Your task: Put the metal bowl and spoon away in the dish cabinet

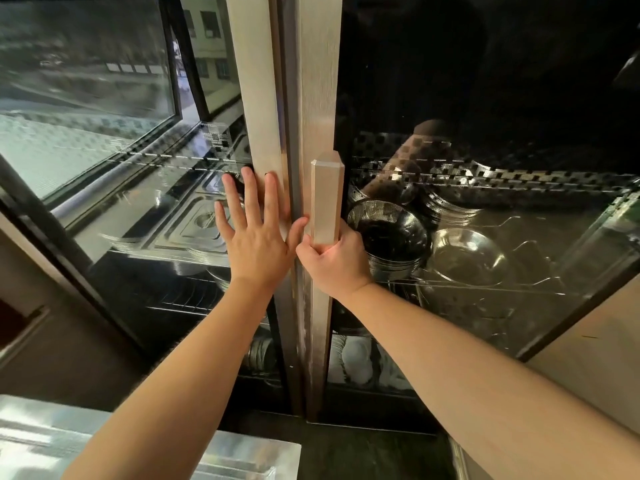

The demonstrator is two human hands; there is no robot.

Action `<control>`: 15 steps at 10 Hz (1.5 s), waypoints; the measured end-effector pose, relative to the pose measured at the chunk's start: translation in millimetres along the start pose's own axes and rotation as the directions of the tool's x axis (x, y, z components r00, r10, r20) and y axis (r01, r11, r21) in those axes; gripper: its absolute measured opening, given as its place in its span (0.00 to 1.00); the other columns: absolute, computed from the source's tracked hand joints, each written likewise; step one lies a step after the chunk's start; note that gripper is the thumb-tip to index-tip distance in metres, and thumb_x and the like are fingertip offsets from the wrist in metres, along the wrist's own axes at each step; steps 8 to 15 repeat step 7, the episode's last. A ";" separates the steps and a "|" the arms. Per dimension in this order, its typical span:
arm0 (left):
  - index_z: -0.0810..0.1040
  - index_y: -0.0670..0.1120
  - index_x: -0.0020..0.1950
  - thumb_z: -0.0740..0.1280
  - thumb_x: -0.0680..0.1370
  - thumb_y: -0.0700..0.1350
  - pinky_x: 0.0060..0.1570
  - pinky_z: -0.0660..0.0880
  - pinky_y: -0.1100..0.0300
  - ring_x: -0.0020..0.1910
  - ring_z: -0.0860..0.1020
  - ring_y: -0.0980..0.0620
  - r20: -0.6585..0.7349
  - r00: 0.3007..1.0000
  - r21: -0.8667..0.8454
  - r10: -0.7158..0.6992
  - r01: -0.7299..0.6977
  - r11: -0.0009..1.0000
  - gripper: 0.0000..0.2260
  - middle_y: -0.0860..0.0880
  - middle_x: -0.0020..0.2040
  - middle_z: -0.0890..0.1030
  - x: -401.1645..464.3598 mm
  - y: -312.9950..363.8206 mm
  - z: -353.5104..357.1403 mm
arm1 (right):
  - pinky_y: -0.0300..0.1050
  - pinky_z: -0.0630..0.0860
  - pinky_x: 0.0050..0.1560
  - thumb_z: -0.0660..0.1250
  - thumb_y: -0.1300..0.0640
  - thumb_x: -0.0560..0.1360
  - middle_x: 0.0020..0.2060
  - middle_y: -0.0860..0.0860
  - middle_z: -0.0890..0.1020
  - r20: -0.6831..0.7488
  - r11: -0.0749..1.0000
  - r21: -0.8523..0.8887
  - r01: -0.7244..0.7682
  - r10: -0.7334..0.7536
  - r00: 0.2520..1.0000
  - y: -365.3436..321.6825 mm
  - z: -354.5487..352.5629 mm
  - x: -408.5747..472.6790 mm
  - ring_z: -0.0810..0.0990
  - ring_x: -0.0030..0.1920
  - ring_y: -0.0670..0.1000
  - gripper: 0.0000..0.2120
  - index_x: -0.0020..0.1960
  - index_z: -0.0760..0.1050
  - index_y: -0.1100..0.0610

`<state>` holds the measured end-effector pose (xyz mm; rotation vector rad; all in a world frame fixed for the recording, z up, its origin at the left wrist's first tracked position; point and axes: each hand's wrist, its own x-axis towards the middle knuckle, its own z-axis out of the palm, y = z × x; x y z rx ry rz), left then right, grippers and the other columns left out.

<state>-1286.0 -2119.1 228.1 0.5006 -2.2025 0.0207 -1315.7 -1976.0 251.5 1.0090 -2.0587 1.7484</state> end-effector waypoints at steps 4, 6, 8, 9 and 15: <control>0.50 0.46 0.83 0.52 0.81 0.67 0.76 0.51 0.33 0.81 0.44 0.36 0.138 0.990 -0.009 0.032 -0.031 0.999 0.37 0.39 0.83 0.50 -0.7 2.0 -35.1 | 0.25 0.75 0.33 0.71 0.52 0.72 0.33 0.29 0.81 0.172 0.990 -0.001 -0.141 0.139 0.975 -22.6 -12.1 -9.3 0.80 0.38 0.29 0.18 0.44 0.75 0.25; 0.56 0.49 0.82 0.63 0.78 0.63 0.73 0.56 0.40 0.81 0.50 0.37 0.195 0.979 -0.071 0.065 -0.052 0.996 0.36 0.40 0.81 0.57 7.9 -3.2 -64.4 | 0.48 0.80 0.55 0.71 0.35 0.66 0.46 0.43 0.85 0.501 0.932 -0.186 -0.312 0.363 0.786 -39.4 -41.8 6.2 0.83 0.48 0.42 0.16 0.52 0.78 0.38; 0.63 0.50 0.77 0.65 0.77 0.60 0.68 0.70 0.41 0.75 0.65 0.39 0.194 0.980 -0.163 0.033 -0.001 0.987 0.32 0.42 0.75 0.67 19.7 -1.0 -92.3 | 0.47 0.79 0.58 0.70 0.32 0.67 0.52 0.39 0.81 0.519 0.912 -0.327 -0.249 0.393 0.759 -54.3 -74.2 12.7 0.80 0.52 0.39 0.23 0.59 0.75 0.38; 0.63 0.50 0.77 0.65 0.77 0.60 0.68 0.70 0.41 0.75 0.65 0.39 0.194 0.980 -0.163 0.033 -0.001 0.987 0.32 0.42 0.75 0.67 19.7 -1.0 -92.3 | 0.47 0.79 0.58 0.70 0.32 0.67 0.52 0.39 0.81 0.519 0.912 -0.327 -0.249 0.393 0.759 -54.3 -74.2 12.7 0.80 0.52 0.39 0.23 0.59 0.75 0.38; 0.63 0.50 0.77 0.65 0.77 0.60 0.68 0.70 0.41 0.75 0.65 0.39 0.194 0.980 -0.163 0.033 -0.001 0.987 0.32 0.42 0.75 0.67 19.7 -1.0 -92.3 | 0.47 0.79 0.58 0.70 0.32 0.67 0.52 0.39 0.81 0.519 0.912 -0.327 -0.249 0.393 0.759 -54.3 -74.2 12.7 0.80 0.52 0.39 0.23 0.59 0.75 0.38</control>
